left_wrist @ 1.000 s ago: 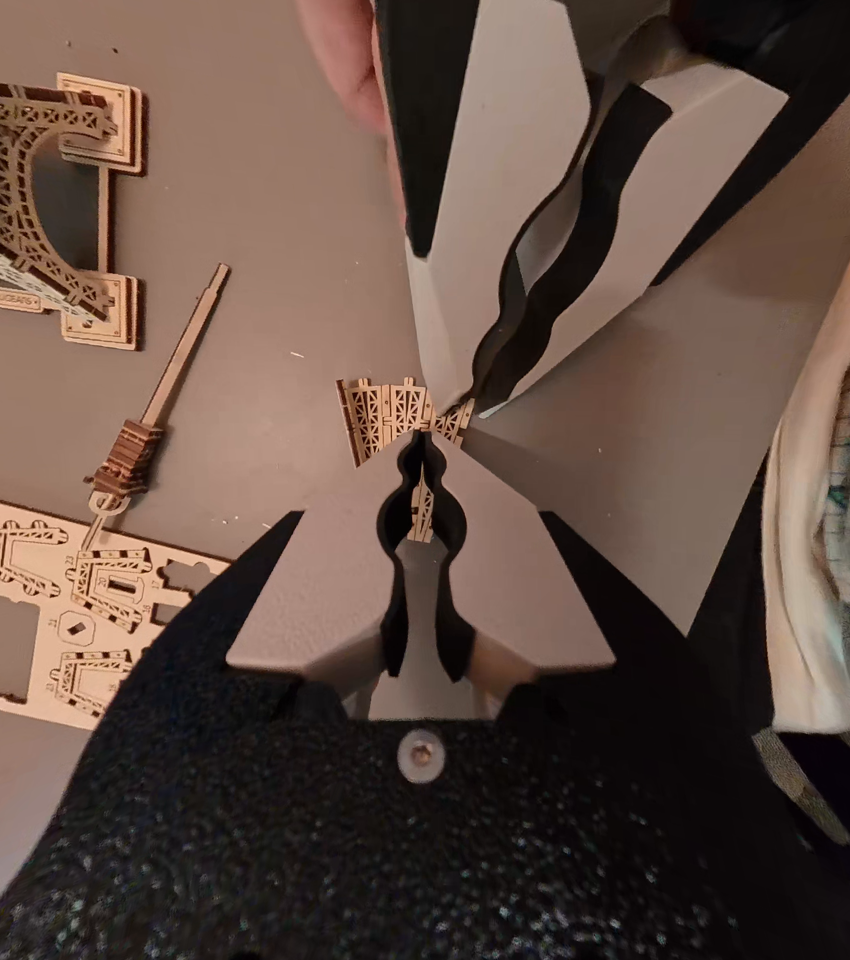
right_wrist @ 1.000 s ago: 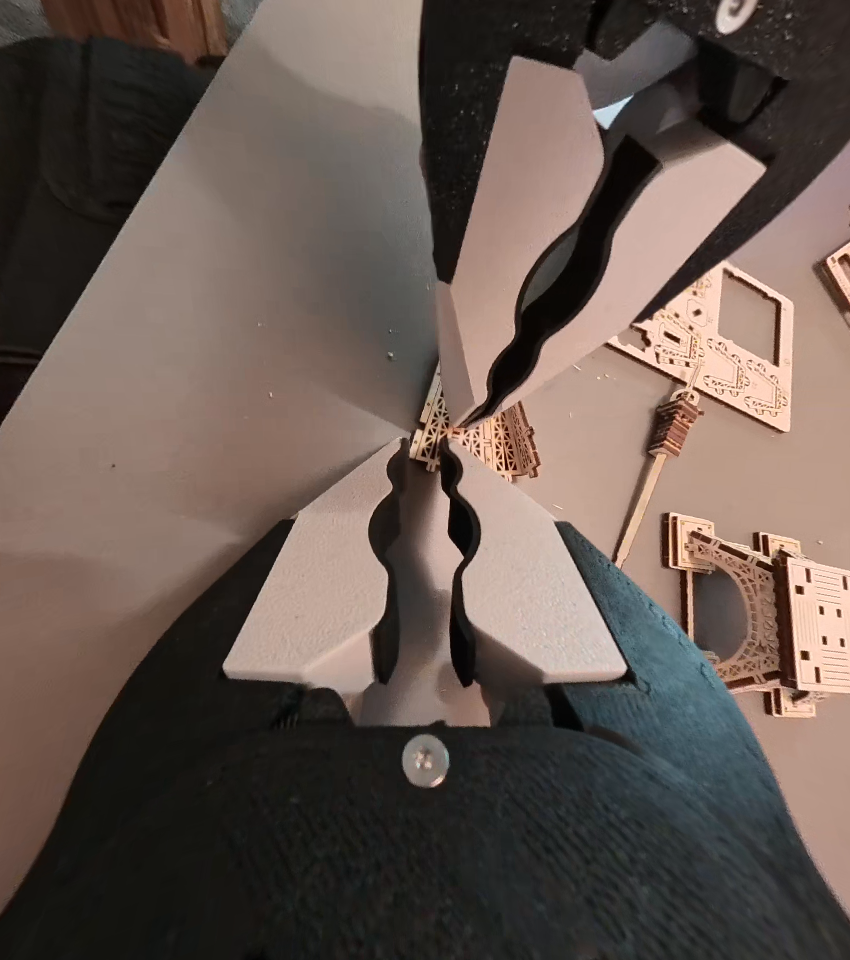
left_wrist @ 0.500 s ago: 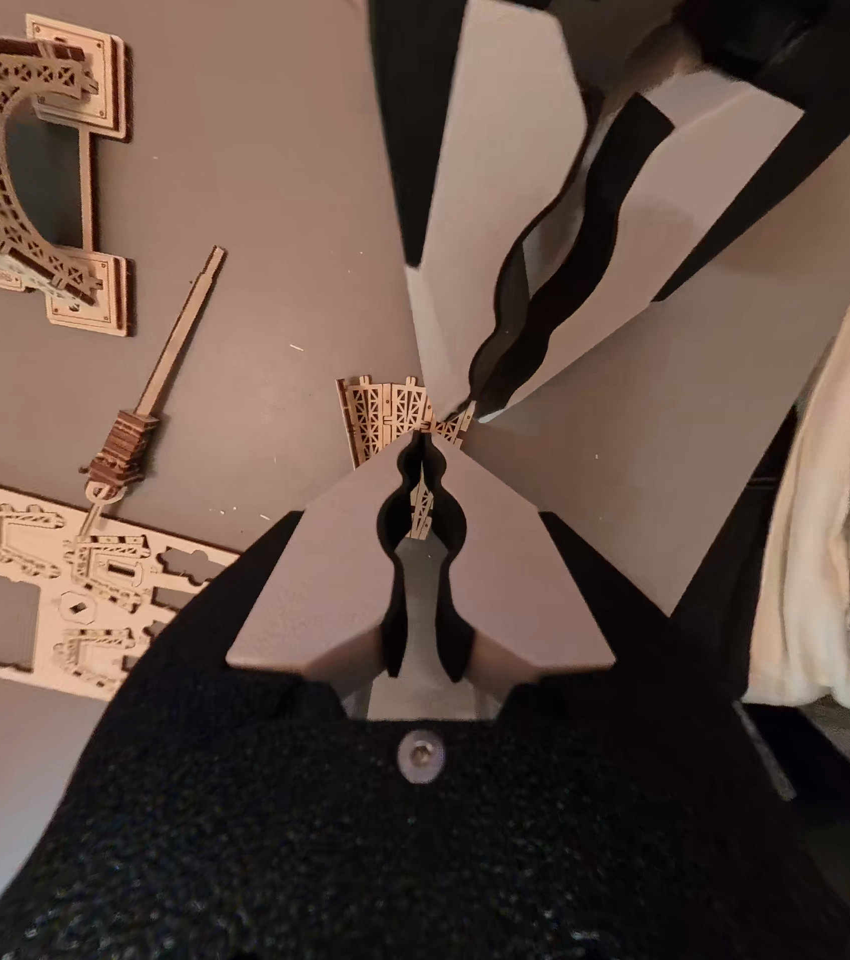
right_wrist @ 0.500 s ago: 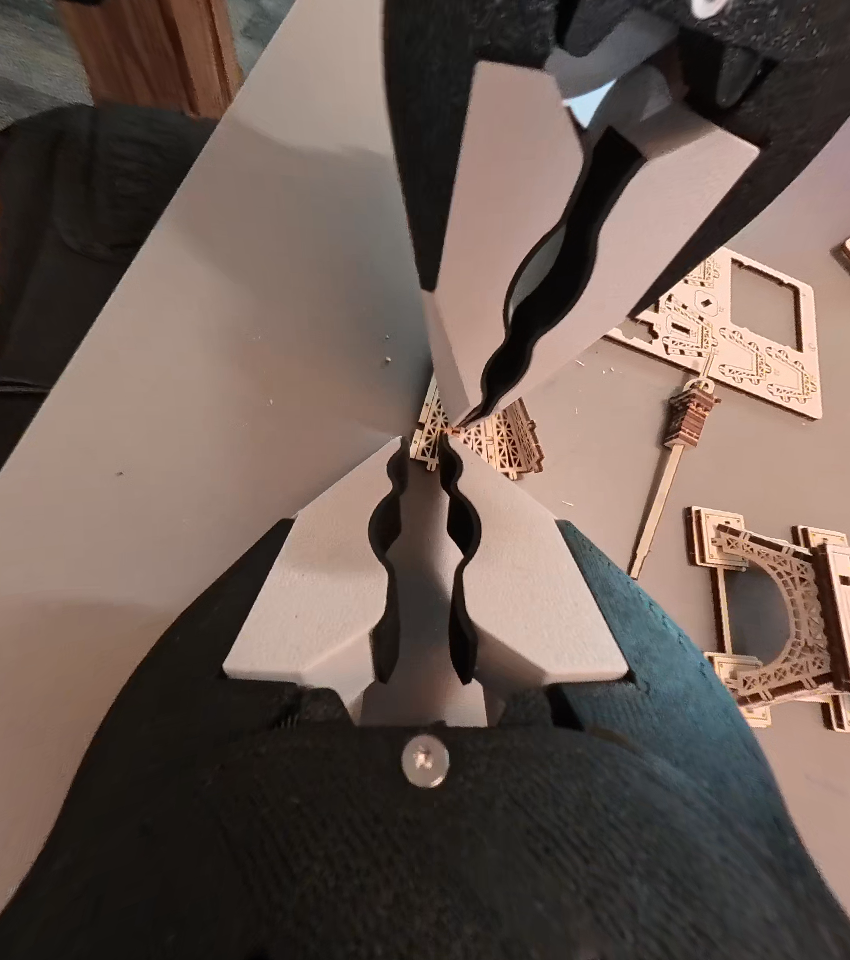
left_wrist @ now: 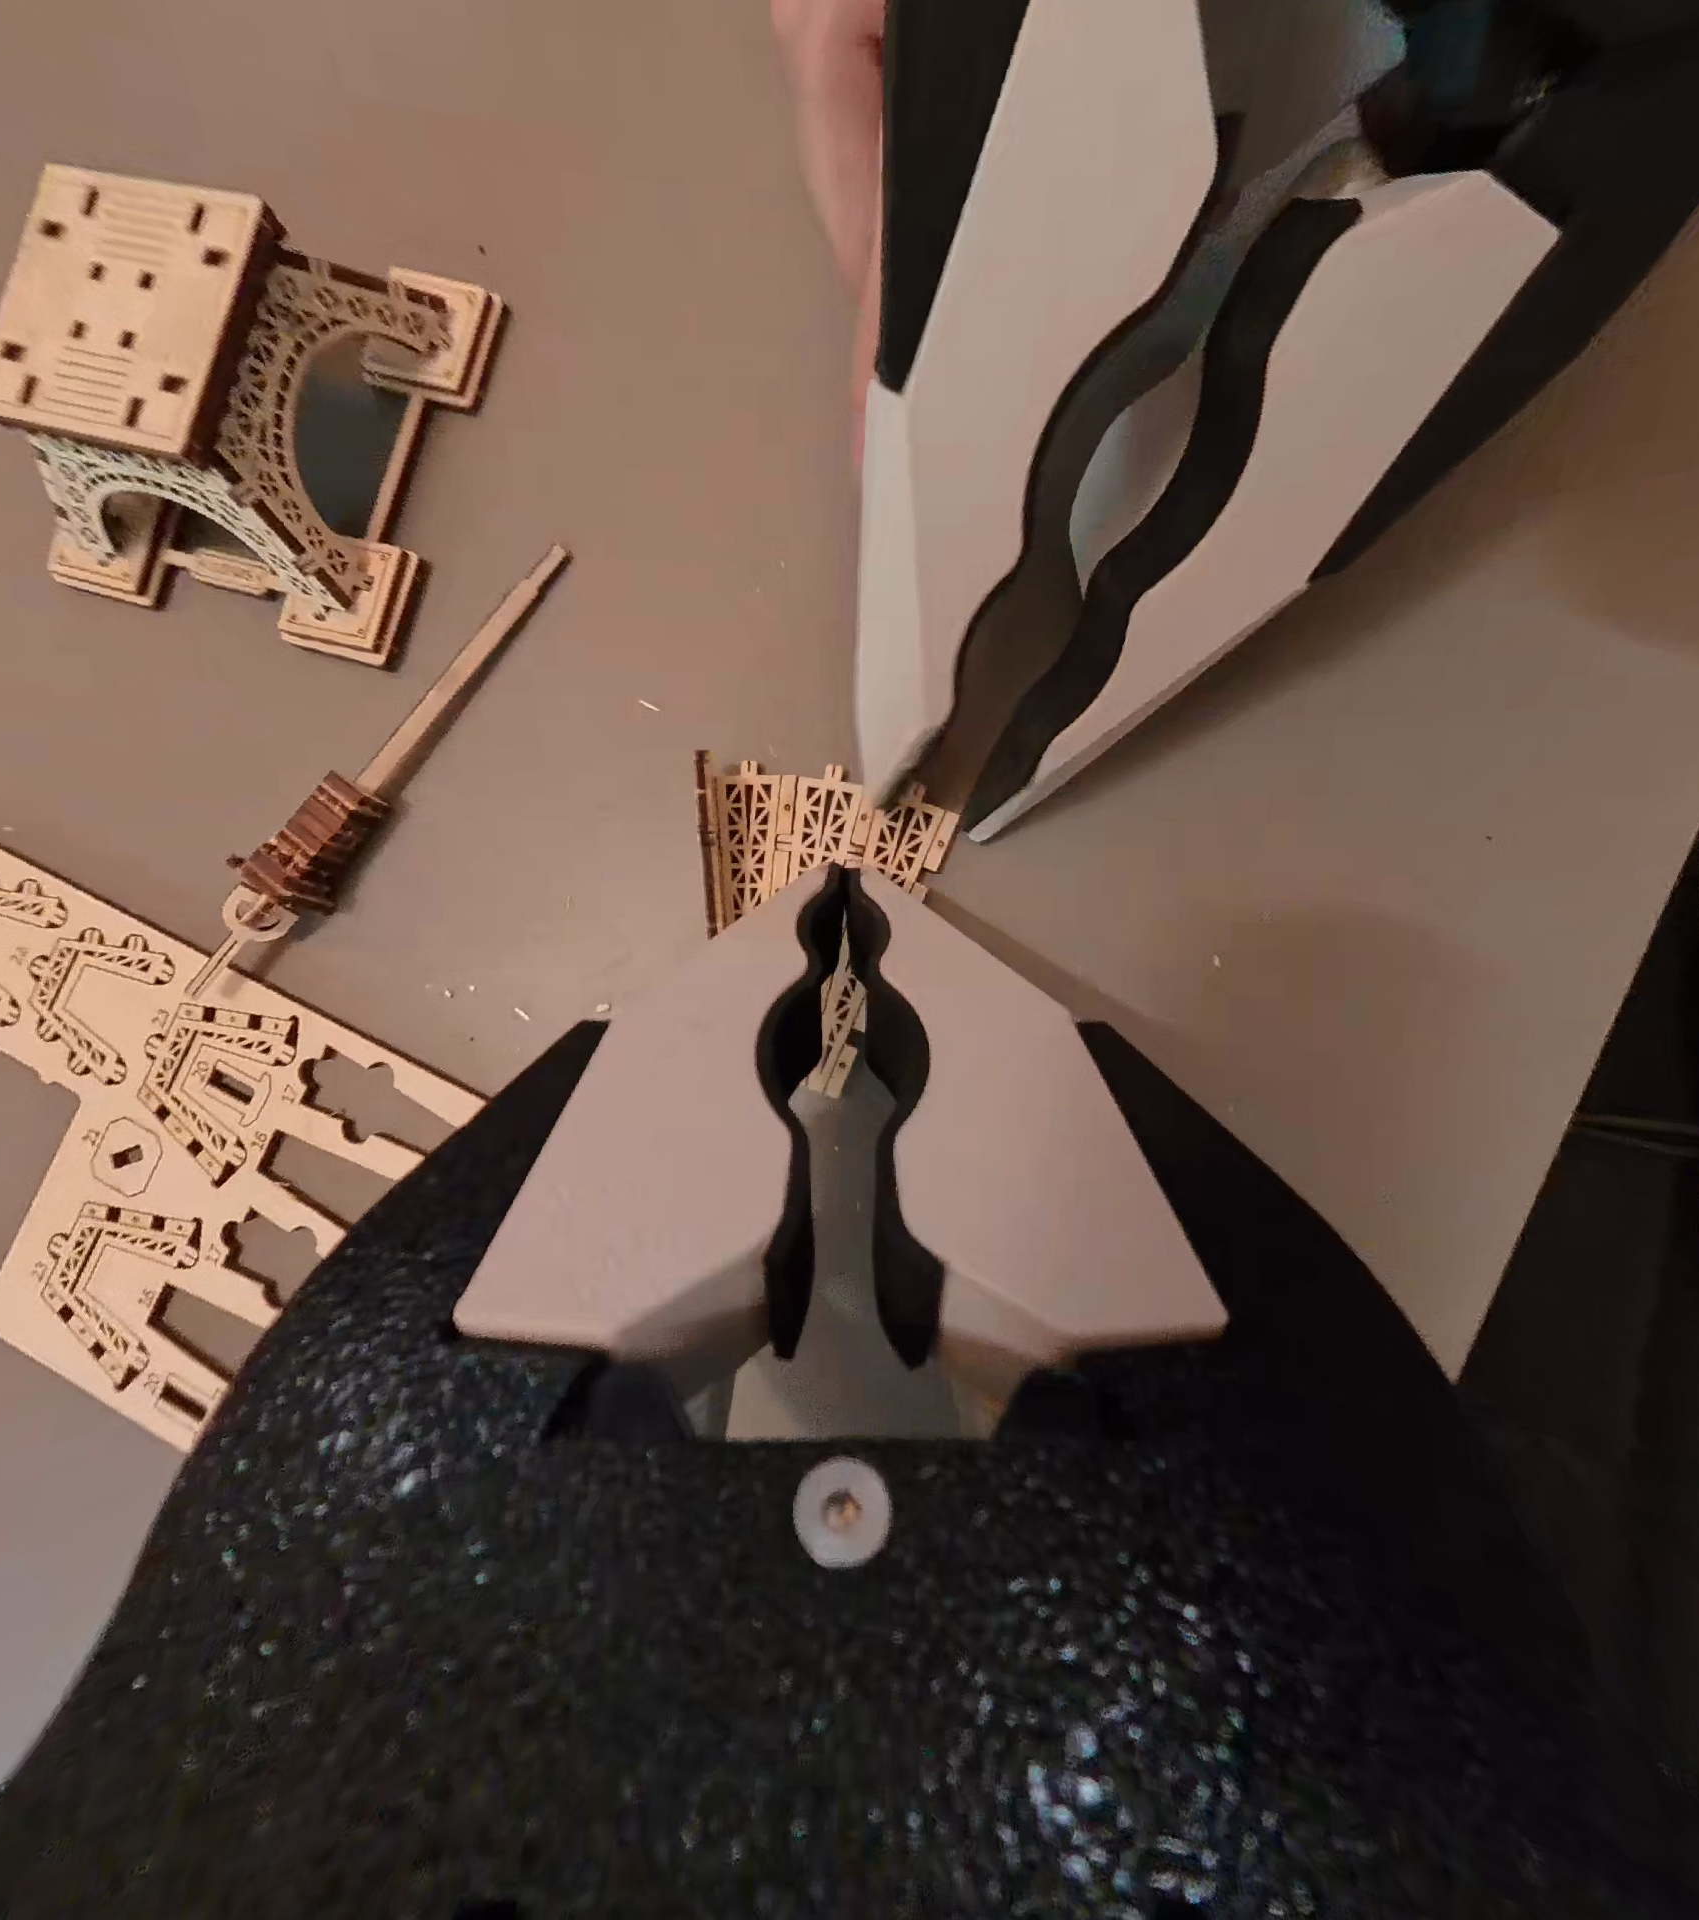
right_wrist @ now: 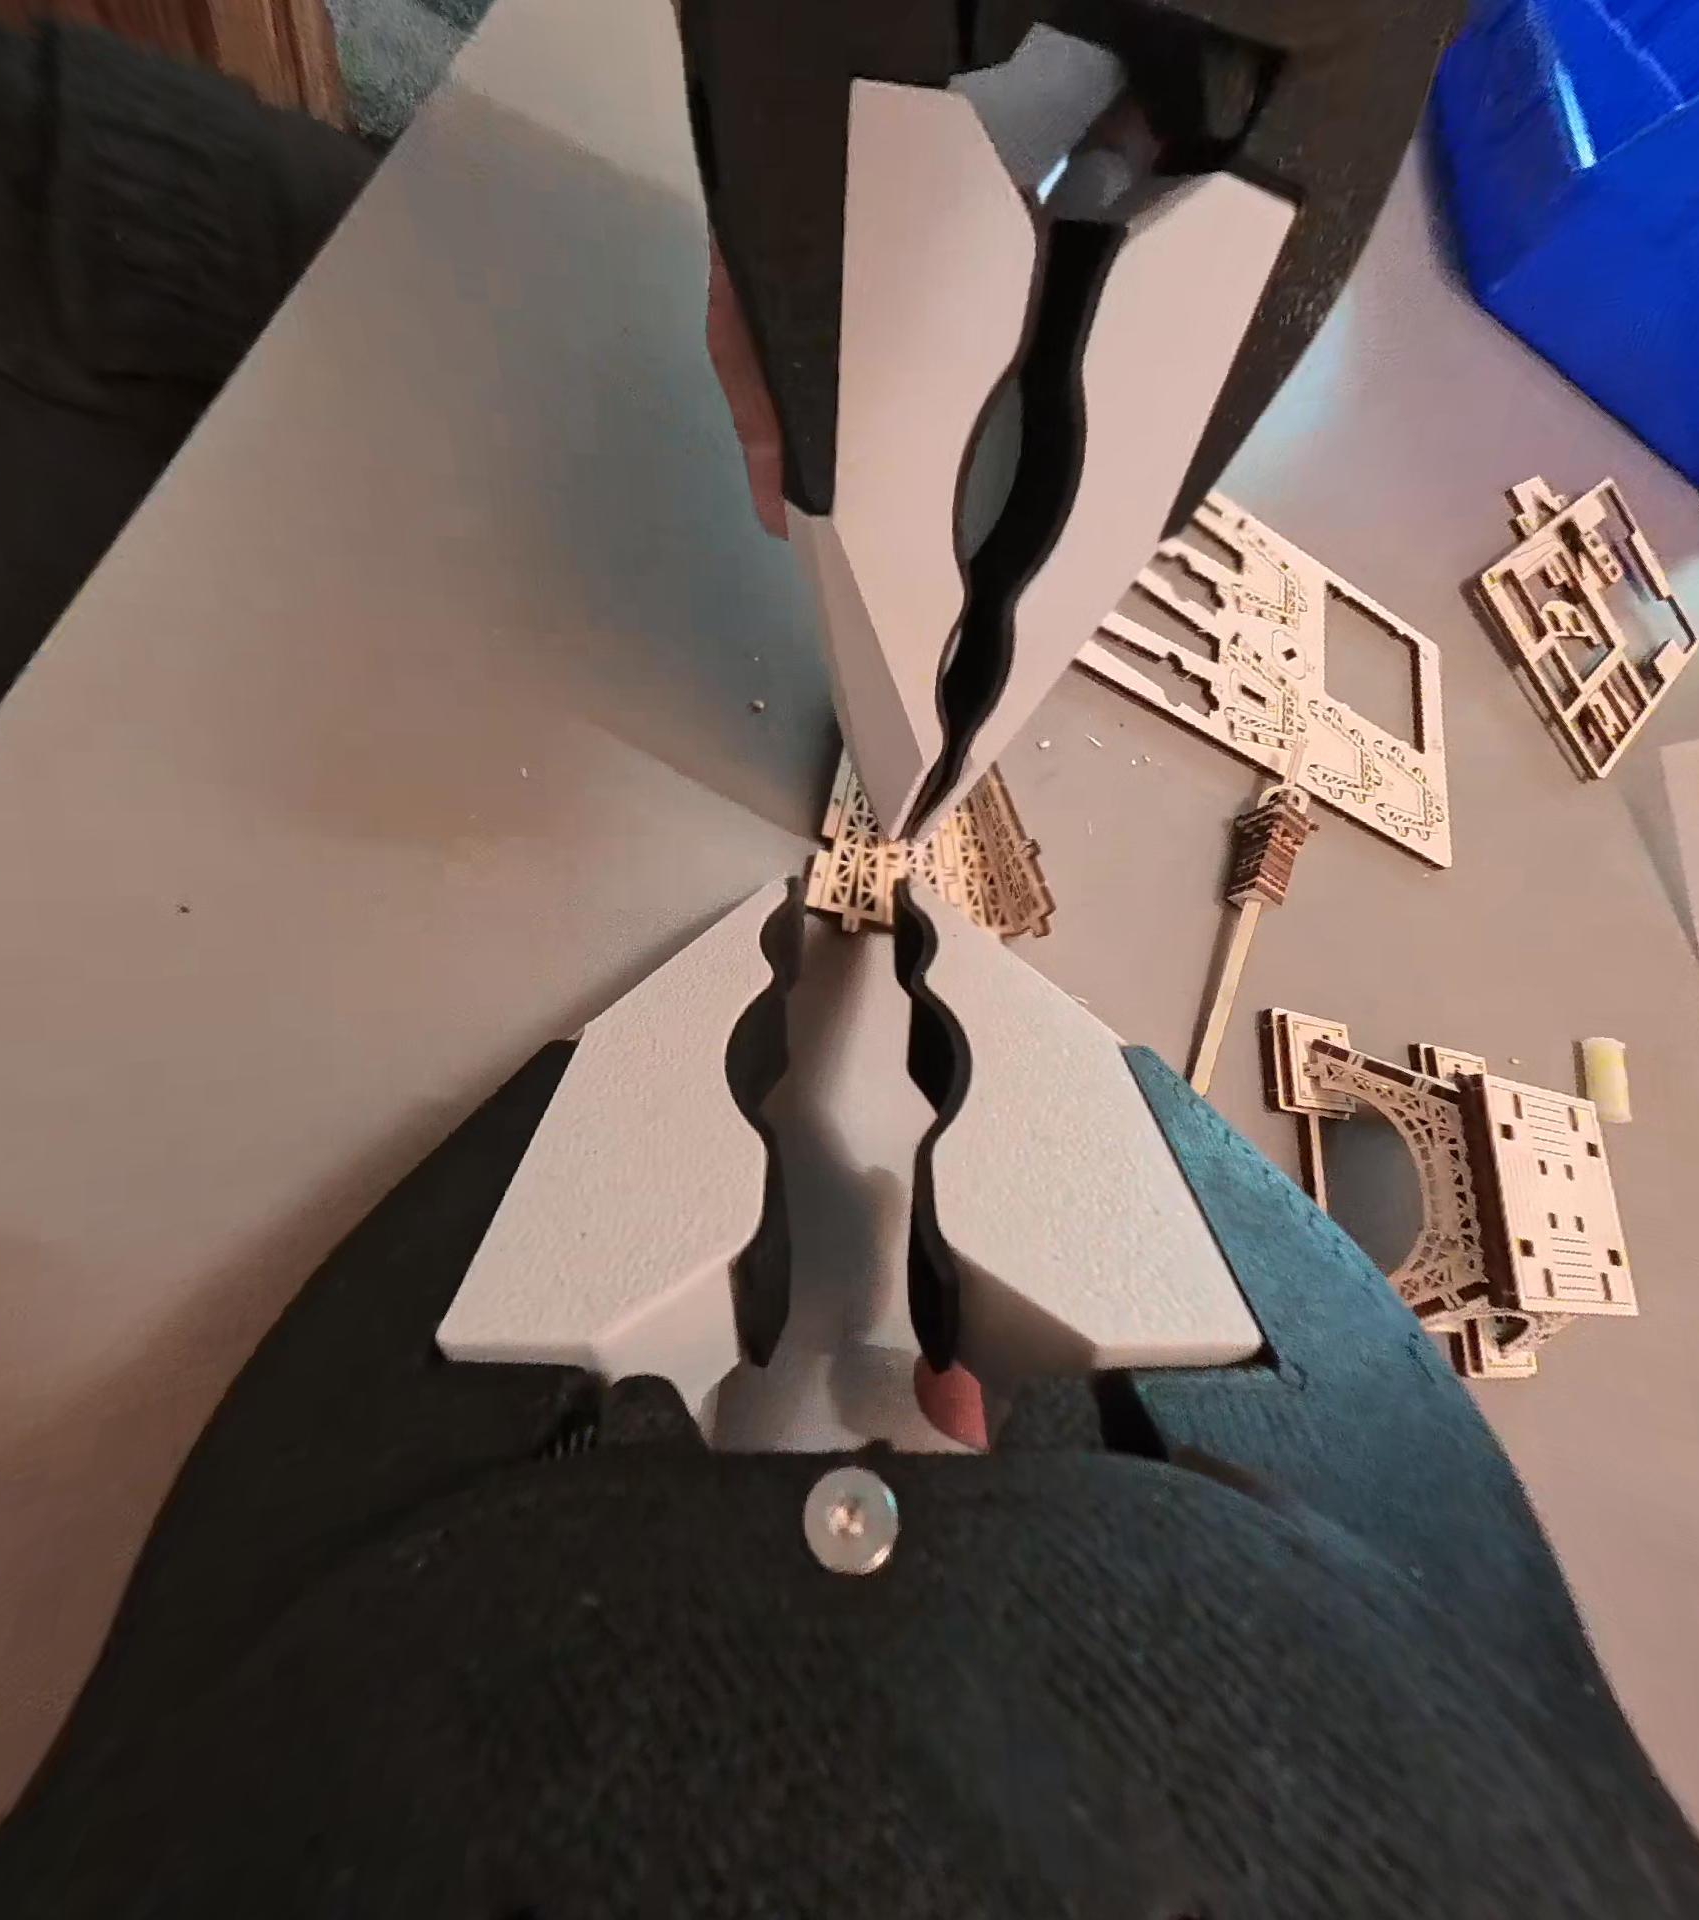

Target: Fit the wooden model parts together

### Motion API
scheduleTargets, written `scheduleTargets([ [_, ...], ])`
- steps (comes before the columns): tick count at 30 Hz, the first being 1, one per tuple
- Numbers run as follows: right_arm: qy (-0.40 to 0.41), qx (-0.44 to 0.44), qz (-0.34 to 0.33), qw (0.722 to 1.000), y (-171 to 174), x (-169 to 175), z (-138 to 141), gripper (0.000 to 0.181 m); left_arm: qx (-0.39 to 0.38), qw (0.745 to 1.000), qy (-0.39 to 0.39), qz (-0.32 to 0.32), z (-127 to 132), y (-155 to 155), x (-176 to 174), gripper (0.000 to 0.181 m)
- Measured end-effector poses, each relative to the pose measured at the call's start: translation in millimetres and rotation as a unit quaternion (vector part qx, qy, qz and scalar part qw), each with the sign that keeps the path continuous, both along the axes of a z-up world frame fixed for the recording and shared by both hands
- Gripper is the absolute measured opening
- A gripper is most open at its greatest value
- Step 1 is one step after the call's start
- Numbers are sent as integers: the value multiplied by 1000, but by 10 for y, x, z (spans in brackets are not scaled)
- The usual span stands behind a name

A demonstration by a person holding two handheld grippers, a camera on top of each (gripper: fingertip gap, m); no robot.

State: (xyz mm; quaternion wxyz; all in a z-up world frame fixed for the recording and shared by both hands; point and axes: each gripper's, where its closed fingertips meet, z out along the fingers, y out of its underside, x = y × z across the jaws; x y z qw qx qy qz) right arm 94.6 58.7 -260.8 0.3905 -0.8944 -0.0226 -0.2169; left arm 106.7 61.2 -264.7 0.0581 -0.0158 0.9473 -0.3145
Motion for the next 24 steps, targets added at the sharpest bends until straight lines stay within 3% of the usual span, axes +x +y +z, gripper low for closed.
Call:
scheduleTargets([
  [1,9,-9,7,1000,-1,-31,-27,7,-15,1000,-11,1,2,-4,1,0],
  [5,25,-7,6,1000,4,-39,-32,5,-60,996,-62,-25,52,0,-23,10],
  [8,8,-16,5,1000,-8,-26,-14,12,-124,989,-74,-29,262,-11,-42,15],
  [10,6,-8,2,1000,-14,-17,31,23,-126,988,-75,-40,274,32,-74,23],
  [13,0,9,1,1000,-4,10,77,26,-94,987,-114,-66,146,80,-87,30],
  [15,8,-12,2,1000,-42,33,12,26,-68,989,-119,-61,29,120,-65,29],
  [20,33,-10,30,999,8,23,-3,21,-100,992,-79,-15,30,123,-26,25],
  [24,35,-15,44,998,40,39,-13,17,-109,991,-68,-30,52,103,-94,15],
])
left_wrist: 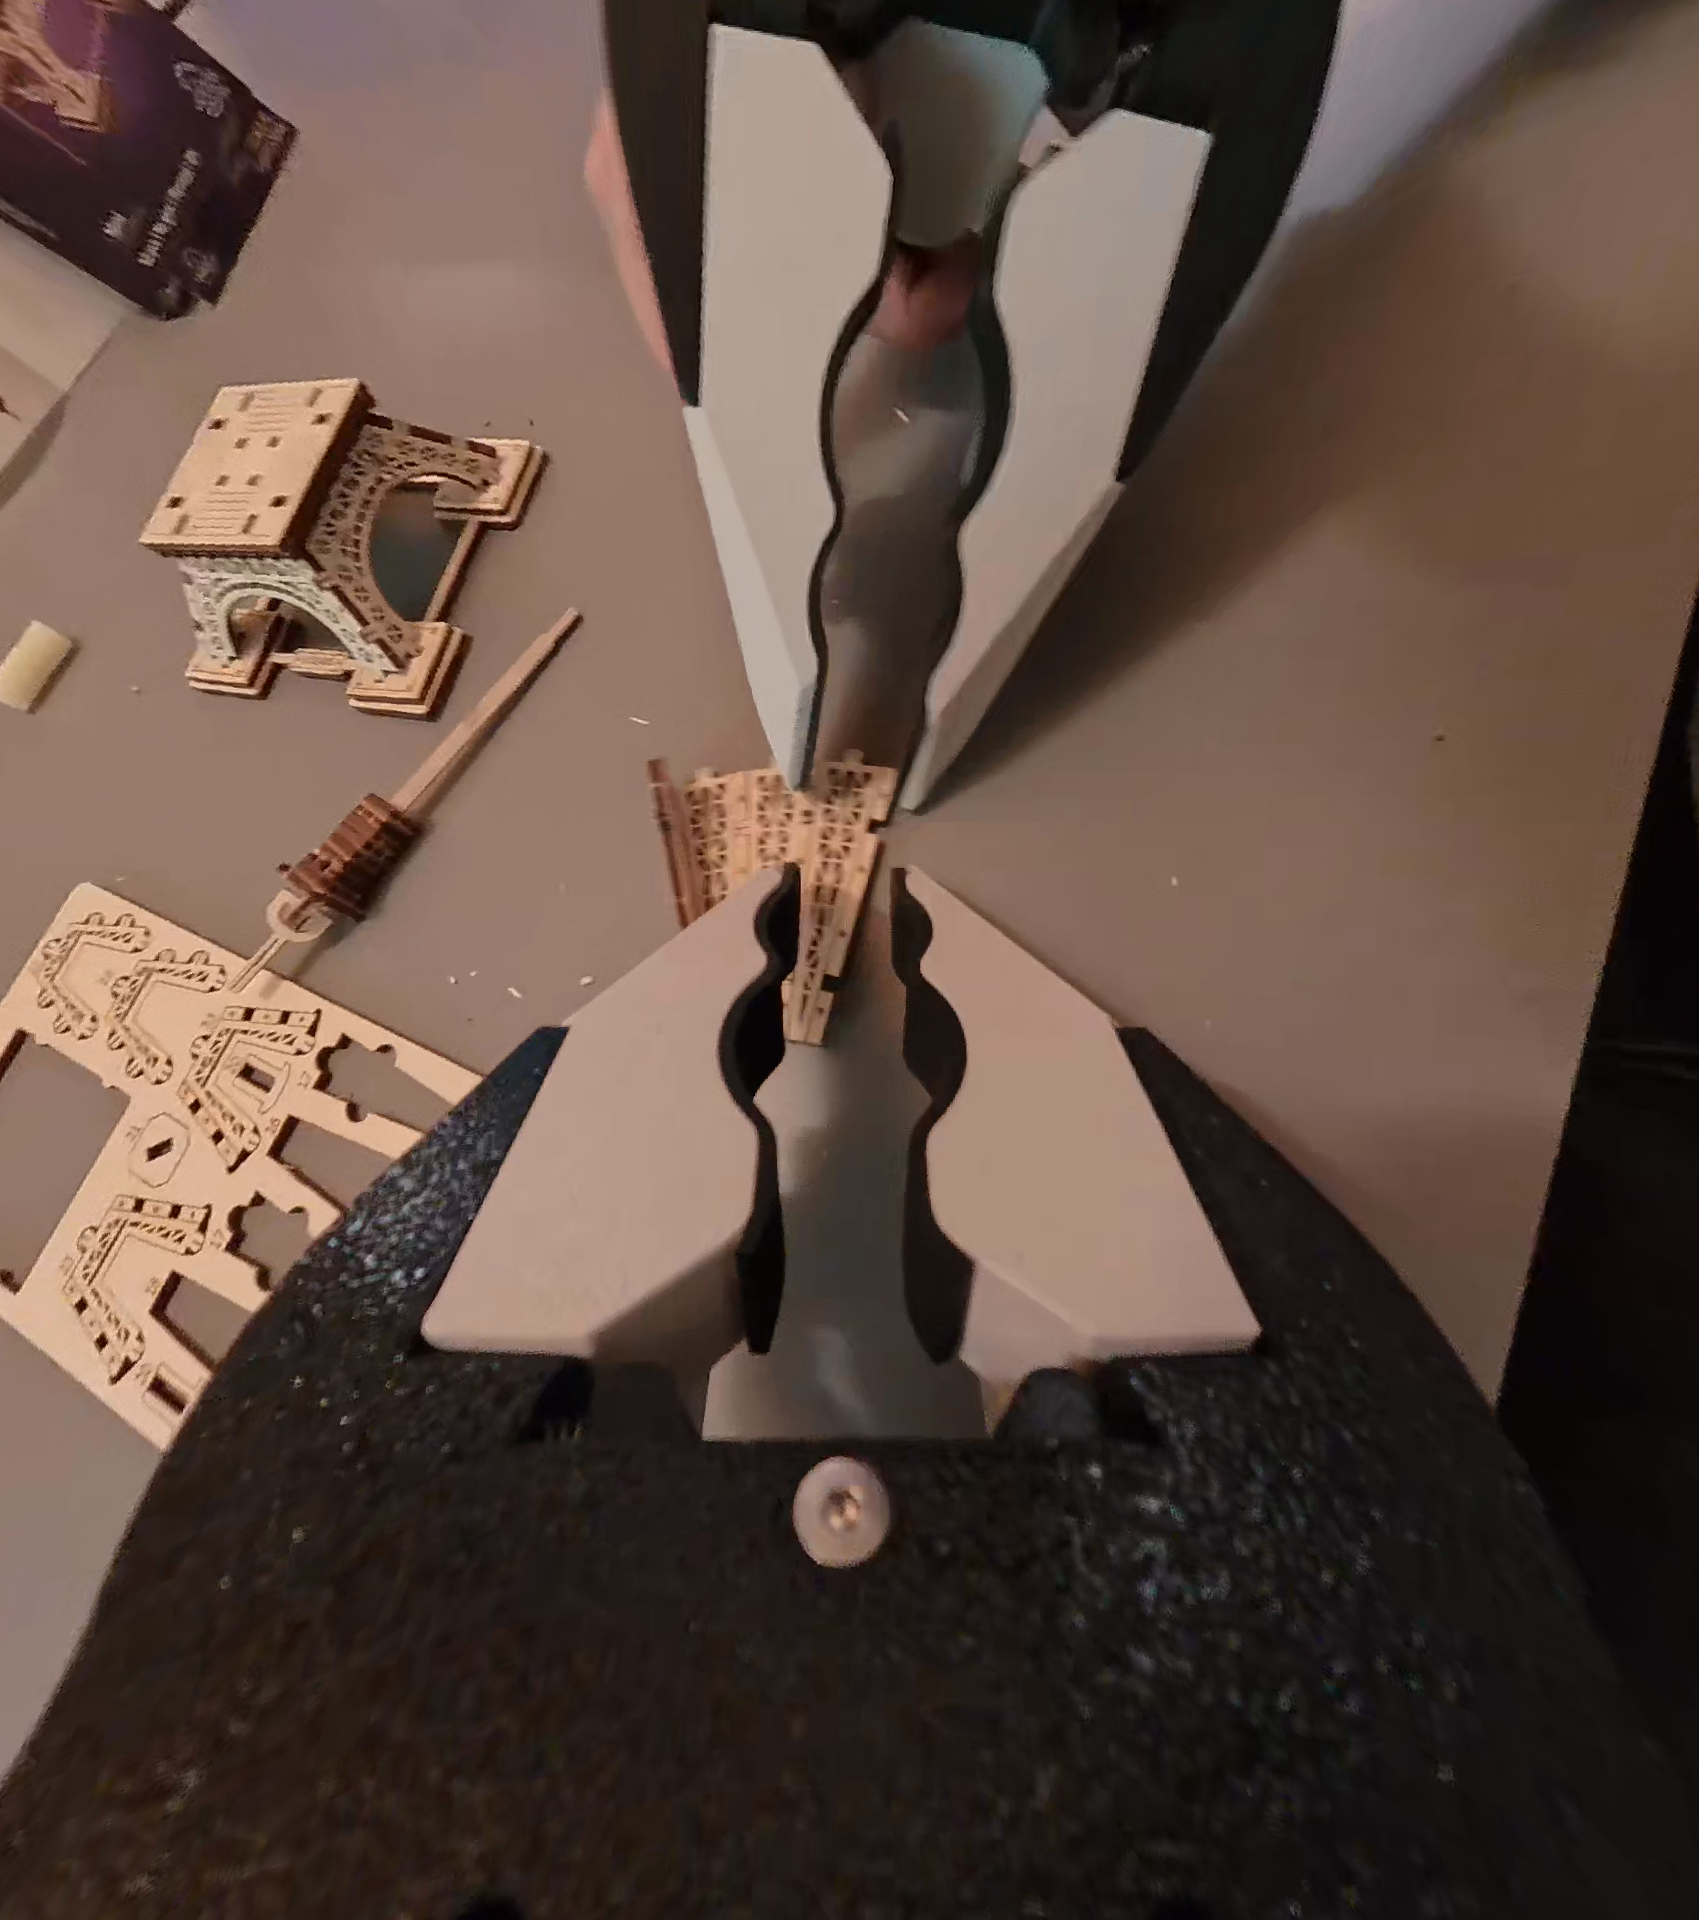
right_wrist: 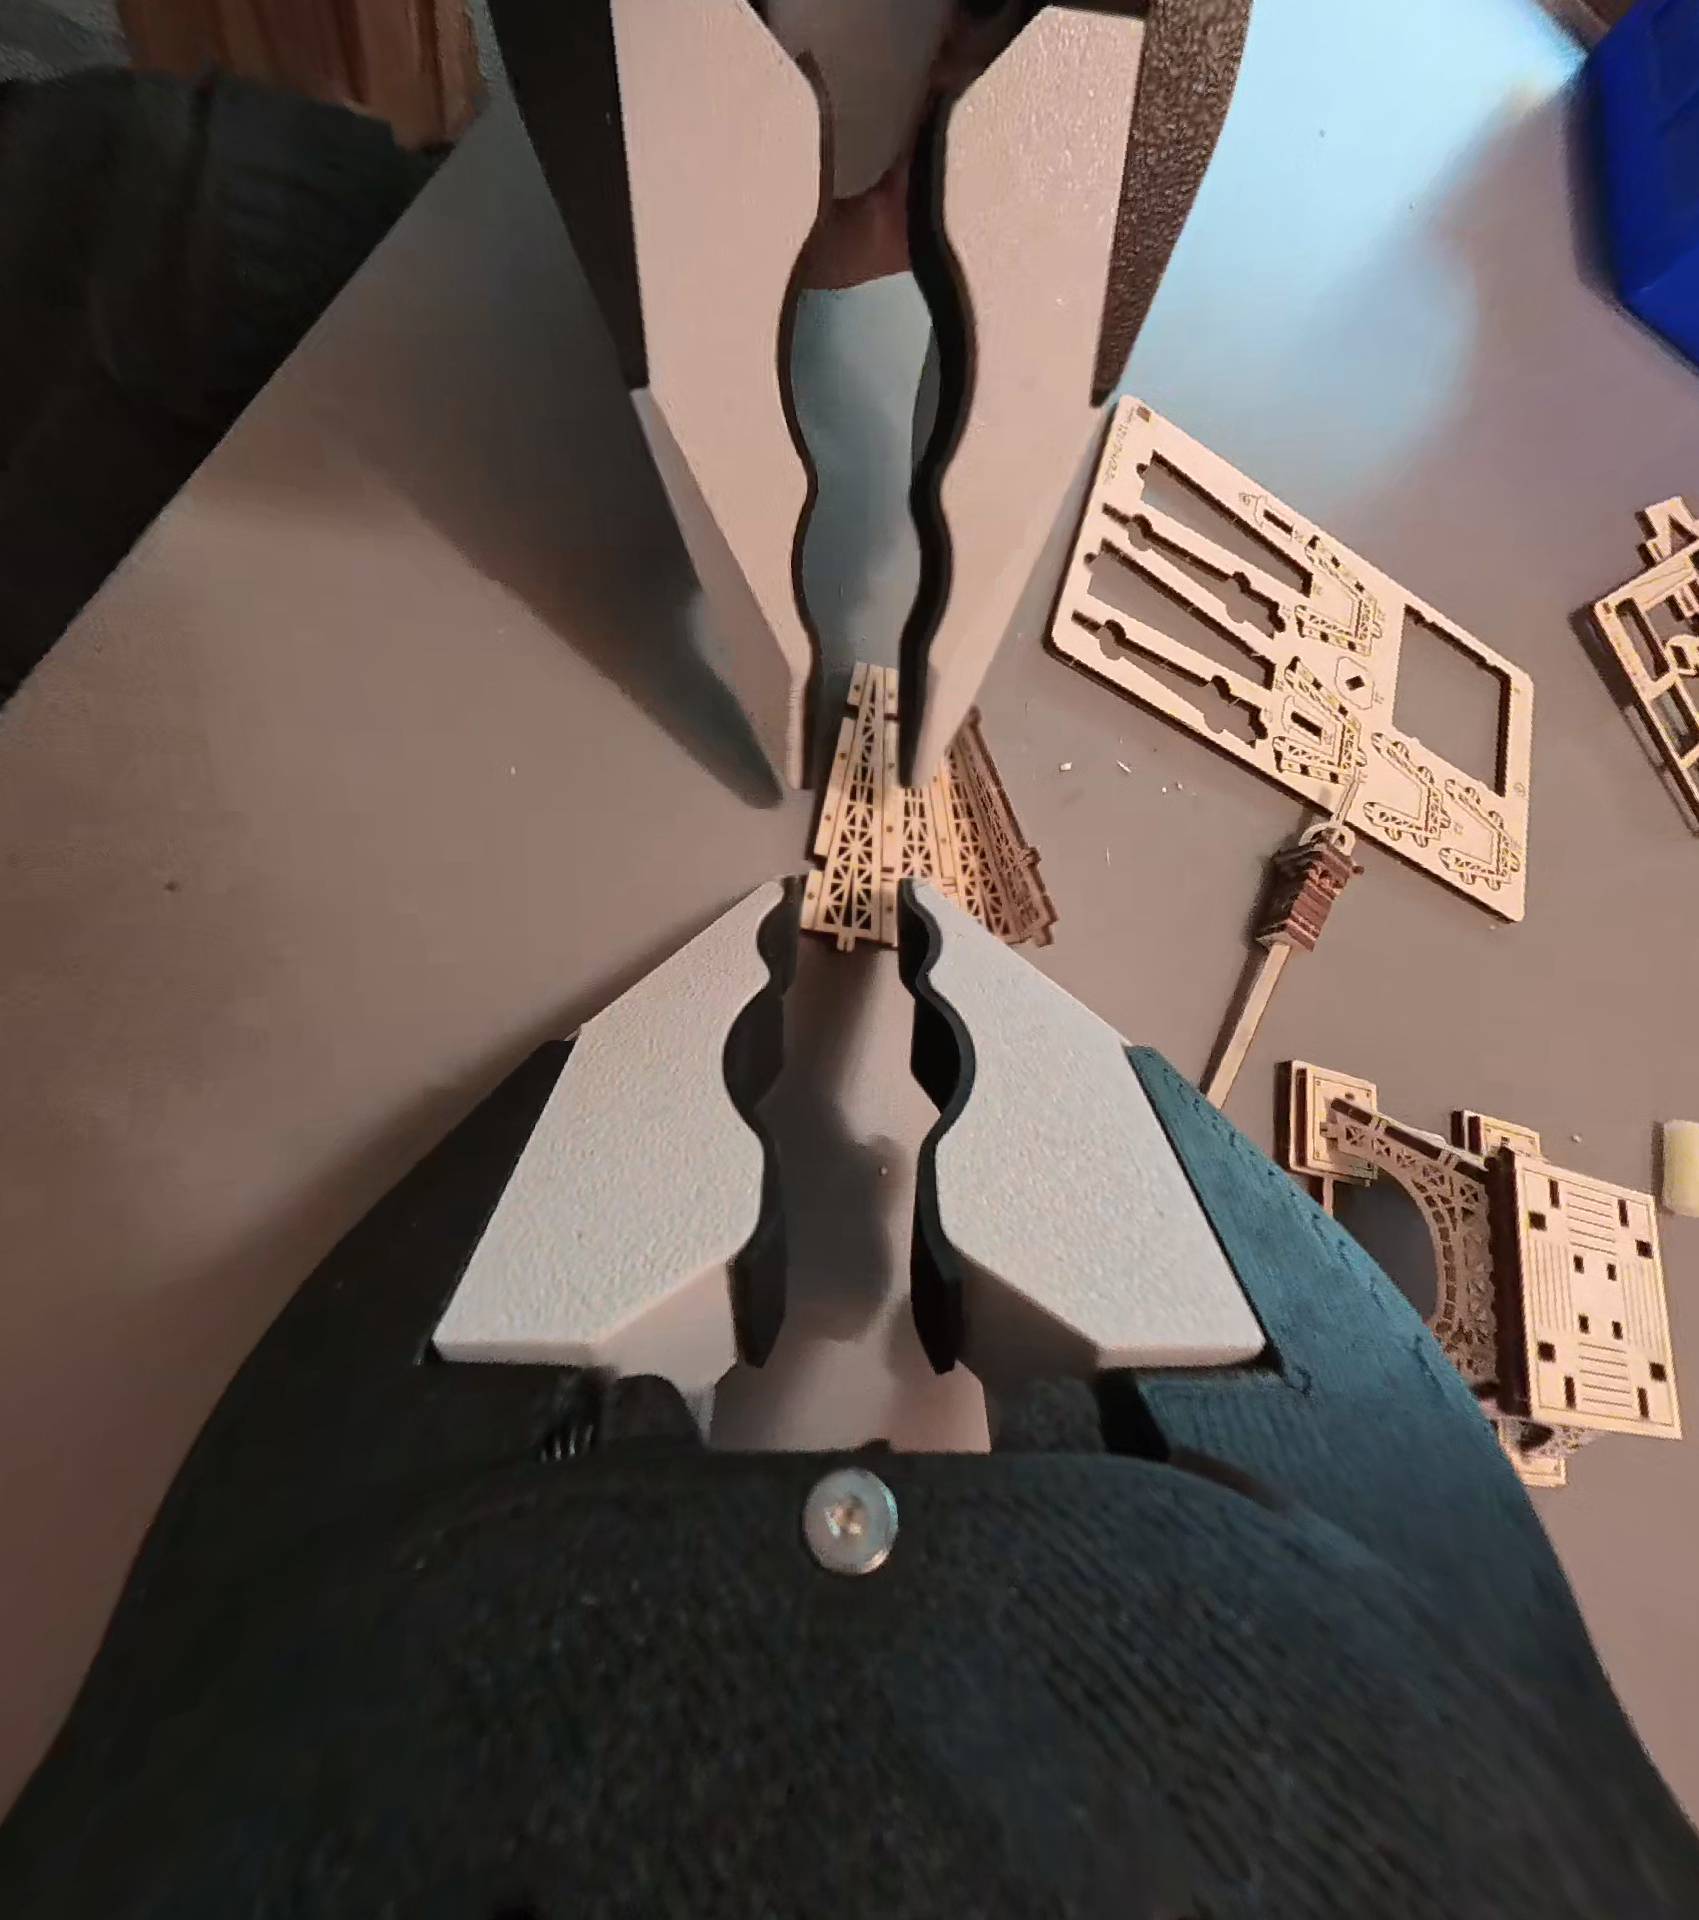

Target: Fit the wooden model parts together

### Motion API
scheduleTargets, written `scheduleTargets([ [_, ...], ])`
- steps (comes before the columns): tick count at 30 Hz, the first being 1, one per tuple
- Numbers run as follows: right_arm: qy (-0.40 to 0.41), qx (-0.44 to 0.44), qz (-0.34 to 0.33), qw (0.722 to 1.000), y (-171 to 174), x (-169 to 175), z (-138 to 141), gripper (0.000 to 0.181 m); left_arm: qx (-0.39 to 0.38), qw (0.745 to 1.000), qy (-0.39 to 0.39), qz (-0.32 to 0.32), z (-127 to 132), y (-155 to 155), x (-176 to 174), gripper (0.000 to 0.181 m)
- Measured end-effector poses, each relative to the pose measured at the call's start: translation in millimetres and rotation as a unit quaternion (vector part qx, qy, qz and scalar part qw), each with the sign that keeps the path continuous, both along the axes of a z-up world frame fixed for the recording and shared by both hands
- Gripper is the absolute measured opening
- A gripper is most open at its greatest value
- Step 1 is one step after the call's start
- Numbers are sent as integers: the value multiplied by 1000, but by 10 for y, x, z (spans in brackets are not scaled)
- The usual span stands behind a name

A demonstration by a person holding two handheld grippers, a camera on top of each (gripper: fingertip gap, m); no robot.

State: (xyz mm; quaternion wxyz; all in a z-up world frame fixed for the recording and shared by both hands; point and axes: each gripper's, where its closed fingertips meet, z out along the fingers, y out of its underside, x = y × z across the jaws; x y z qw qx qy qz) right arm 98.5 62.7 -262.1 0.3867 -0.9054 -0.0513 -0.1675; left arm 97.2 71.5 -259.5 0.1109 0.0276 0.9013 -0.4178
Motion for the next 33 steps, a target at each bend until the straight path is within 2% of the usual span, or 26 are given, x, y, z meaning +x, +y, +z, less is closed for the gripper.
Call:
scheduleTargets([
  [2,6,-12,2,1000,-11,7,-19,9,21,1000,-4,-9,-54,21,-8,17],
  [5,8,-16,5,1000,-11,8,-18,9,36,999,-35,8,-41,115,114,24],
  [7,3,-19,8,1000,-16,8,6,21,45,998,-38,22,-39,210,188,25],
  [8,8,-12,9,1000,1,-3,42,28,42,998,-29,24,-42,238,197,24],
  [11,33,42,6,999,134,-38,195,22,22,999,0,35,-24,260,219,37],
  [15,11,21,3,1000,175,28,107,21,-25,999,-18,39,156,255,272,42],
  [19,21,15,17,1000,252,24,28,21,24,998,26,48,-30,397,353,59],
  [20,19,16,19,999,280,31,32,21,16,998,38,43,-27,389,351,52],
  [21,18,15,21,999,303,43,33,20,11,998,48,32,-26,378,329,35],
  [22,17,13,24,999,323,52,31,20,12,998,52,24,-38,372,314,26],
  [29,23,-9,30,999,406,117,-5,14,18,997,73,19,-77,376,281,18],
  [30,26,-11,31,999,406,119,-5,14,18,997,69,22,-75,375,292,22],
  [33,21,-24,35,999,385,125,-1,15,18,999,27,36,-38,401,366,48],
])
